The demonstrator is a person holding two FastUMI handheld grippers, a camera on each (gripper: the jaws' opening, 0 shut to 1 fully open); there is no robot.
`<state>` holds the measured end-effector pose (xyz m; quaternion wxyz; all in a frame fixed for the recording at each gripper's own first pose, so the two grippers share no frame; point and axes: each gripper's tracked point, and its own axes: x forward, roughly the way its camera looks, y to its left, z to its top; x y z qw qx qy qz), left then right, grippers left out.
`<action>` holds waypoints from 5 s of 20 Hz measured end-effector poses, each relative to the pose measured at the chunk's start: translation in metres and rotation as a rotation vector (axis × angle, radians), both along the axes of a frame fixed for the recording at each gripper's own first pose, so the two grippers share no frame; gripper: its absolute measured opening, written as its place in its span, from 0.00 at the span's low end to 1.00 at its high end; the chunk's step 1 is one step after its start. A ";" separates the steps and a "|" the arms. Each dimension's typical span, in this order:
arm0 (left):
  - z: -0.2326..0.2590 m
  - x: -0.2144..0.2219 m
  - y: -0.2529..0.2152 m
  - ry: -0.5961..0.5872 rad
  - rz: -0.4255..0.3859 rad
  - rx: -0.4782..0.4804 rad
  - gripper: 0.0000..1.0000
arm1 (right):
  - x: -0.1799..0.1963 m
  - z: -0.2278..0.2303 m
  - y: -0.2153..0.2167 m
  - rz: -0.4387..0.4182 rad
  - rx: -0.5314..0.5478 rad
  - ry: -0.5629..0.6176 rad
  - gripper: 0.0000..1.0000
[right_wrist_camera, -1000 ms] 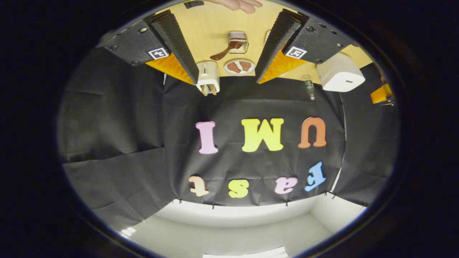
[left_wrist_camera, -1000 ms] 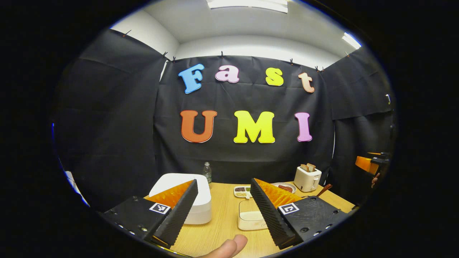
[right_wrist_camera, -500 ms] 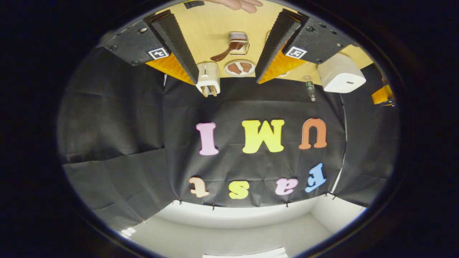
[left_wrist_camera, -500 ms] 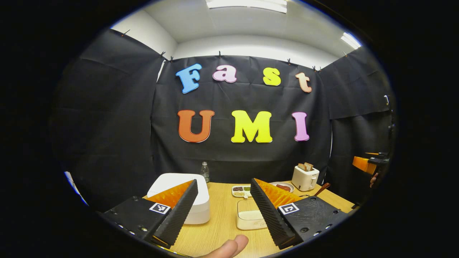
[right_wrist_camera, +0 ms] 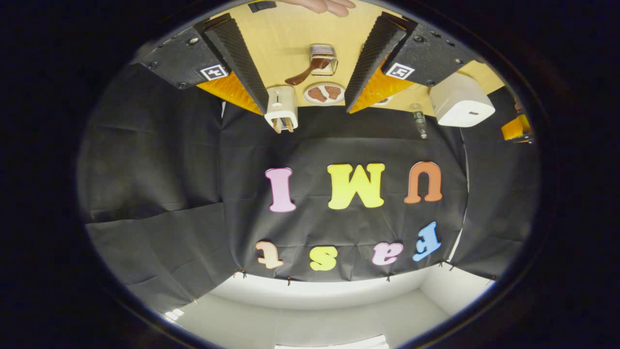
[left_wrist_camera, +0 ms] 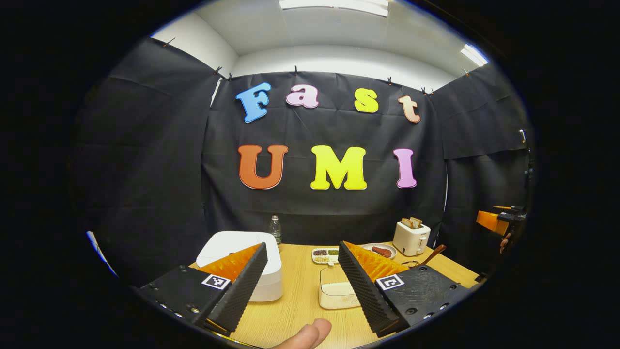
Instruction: Close the left gripper, press the button to open the rice cooker; take a wooden spoon from the chopstick holder with the right hand, scoop a spoonful of rice and pour it into the rice cooker, then put the wooden spoon back into the chopstick holder.
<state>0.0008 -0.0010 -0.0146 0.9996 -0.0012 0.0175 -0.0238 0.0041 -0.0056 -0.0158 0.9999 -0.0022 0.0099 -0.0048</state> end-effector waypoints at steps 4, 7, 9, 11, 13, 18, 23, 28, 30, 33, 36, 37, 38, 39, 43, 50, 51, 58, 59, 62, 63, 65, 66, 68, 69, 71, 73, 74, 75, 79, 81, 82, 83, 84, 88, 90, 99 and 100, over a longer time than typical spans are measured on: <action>-0.004 0.004 0.009 0.003 0.024 0.022 0.94 | -0.001 -0.005 0.003 0.011 -0.001 -0.002 1.00; -0.010 0.012 0.016 0.015 0.051 0.063 0.94 | -0.006 -0.014 0.007 0.033 0.015 -0.003 1.00; -0.011 0.018 0.025 0.015 0.070 0.072 0.94 | -0.008 -0.021 0.008 0.042 0.016 -0.001 1.00; -0.020 0.029 0.030 0.034 0.075 0.066 0.94 | -0.010 -0.023 0.010 0.054 0.009 -0.009 1.00; -0.025 0.042 0.038 0.057 0.080 0.063 0.94 | -0.009 -0.023 0.007 0.050 -0.003 -0.021 1.00; -0.044 0.078 0.068 0.129 0.118 0.071 0.74 | 0.002 -0.027 0.000 0.043 -0.005 -0.038 1.00; -0.055 0.111 0.107 0.199 0.166 0.053 0.28 | 0.019 -0.041 -0.008 0.043 -0.003 -0.017 1.00; -0.075 0.142 0.141 0.289 0.229 0.087 0.01 | 0.036 -0.061 -0.011 0.043 -0.015 0.022 1.00; -0.088 0.151 0.151 0.329 0.264 0.101 0.01 | 0.042 -0.067 -0.013 0.042 -0.013 0.034 1.00; -0.110 0.165 0.163 0.399 0.279 0.104 0.00 | 0.047 -0.074 -0.015 0.044 -0.007 0.049 1.00; -0.126 0.176 0.176 0.435 0.302 0.101 0.00 | 0.055 -0.080 -0.014 0.054 0.000 0.049 1.00; -0.129 0.178 0.178 0.442 0.309 0.087 0.00 | 0.058 -0.082 -0.012 0.062 0.008 0.057 1.00; -0.131 0.178 0.179 0.445 0.313 0.074 0.00 | 0.059 -0.090 -0.011 0.071 0.014 0.074 1.00; -0.133 0.177 0.180 0.447 0.314 0.058 0.00 | 0.060 -0.094 -0.009 0.082 0.020 0.083 1.00; -0.143 0.175 0.177 0.471 0.312 0.067 0.00 | 0.063 -0.095 -0.006 0.091 0.011 0.064 0.99; -0.153 0.175 0.176 0.529 0.318 0.079 0.00 | 0.062 -0.102 -0.007 0.084 -0.001 0.065 0.99; -0.150 0.170 0.175 0.524 0.316 0.075 0.00 | 0.061 -0.102 -0.009 0.077 0.000 0.067 0.99; -0.136 0.178 0.176 0.491 0.349 0.077 0.00 | 0.050 -0.112 -0.020 0.050 -0.015 0.119 1.00; -0.123 0.177 0.177 0.461 0.352 0.084 0.00 | 0.049 -0.111 -0.021 0.045 -0.024 0.123 1.00; -0.079 0.177 0.174 0.351 0.344 0.094 0.00 | 0.046 -0.110 -0.025 0.031 -0.040 0.127 0.99; -0.066 0.175 0.172 0.319 0.326 0.114 0.00 | 0.046 -0.110 -0.025 0.027 -0.040 0.128 1.00; -0.050 0.164 0.166 0.288 0.305 0.108 0.00 | 0.045 -0.111 -0.024 0.030 -0.031 0.132 0.99; -0.043 0.156 0.165 0.271 0.305 0.103 0.01 | 0.045 -0.112 -0.024 0.030 -0.026 0.134 0.99; -0.033 0.139 0.162 0.237 0.308 0.090 0.13 | 0.045 -0.114 -0.021 0.036 -0.017 0.136 0.99; -0.030 0.127 0.162 0.220 0.317 0.091 0.41 | 0.045 -0.115 -0.020 0.039 -0.013 0.134 0.99; -0.022 0.108 0.160 0.186 0.332 0.101 0.95 | 0.047 -0.115 -0.015 0.049 -0.007 0.129 0.99; -0.015 0.085 0.150 0.152 0.321 0.107 0.94 | 0.052 -0.118 -0.011 0.049 -0.011 0.123 0.99; -0.013 0.073 0.145 0.136 0.305 0.109 0.94 | 0.054 -0.122 -0.010 0.047 -0.014 0.122 0.99; -0.011 0.060 0.141 0.118 0.296 0.113 0.94 | 0.056 -0.125 -0.009 0.046 -0.017 0.120 1.00; -0.011 0.018 0.121 0.056 0.260 0.107 0.95 | 0.073 -0.140 -0.005 0.027 0.005 0.133 0.99; -0.020 -0.002 0.106 0.062 0.214 0.090 0.96 | 0.085 -0.151 -0.002 0.027 0.022 0.152 1.00; -0.025 -0.013 0.100 0.061 0.196 0.086 0.95 | 0.092 -0.158 -0.003 0.019 0.030 0.167 1.00; -0.026 -0.023 0.098 0.045 0.197 0.076 0.96 | 0.101 -0.162 -0.003 0.014 0.045 0.182 1.00; -0.025 -0.030 0.097 0.034 0.192 0.075 0.95 | 0.109 -0.167 -0.001 0.018 0.064 0.192 1.00; -0.032 -0.060 0.082 -0.004 0.170 0.119 0.95 | 0.142 -0.187 0.005 0.007 0.119 0.227 0.97; -0.038 -0.071 0.080 -0.009 0.167 0.127 0.95 | 0.155 -0.192 0.004 -0.022 0.149 0.222 0.94; -0.035 -0.102 0.074 -0.036 0.147 0.126 0.95 | 0.201 -0.217 -0.007 -0.121 0.120 0.224 0.81; -0.031 -0.104 0.075 -0.047 0.146 0.128 0.95 | 0.202 -0.220 -0.003 -0.106 0.128 0.230 0.86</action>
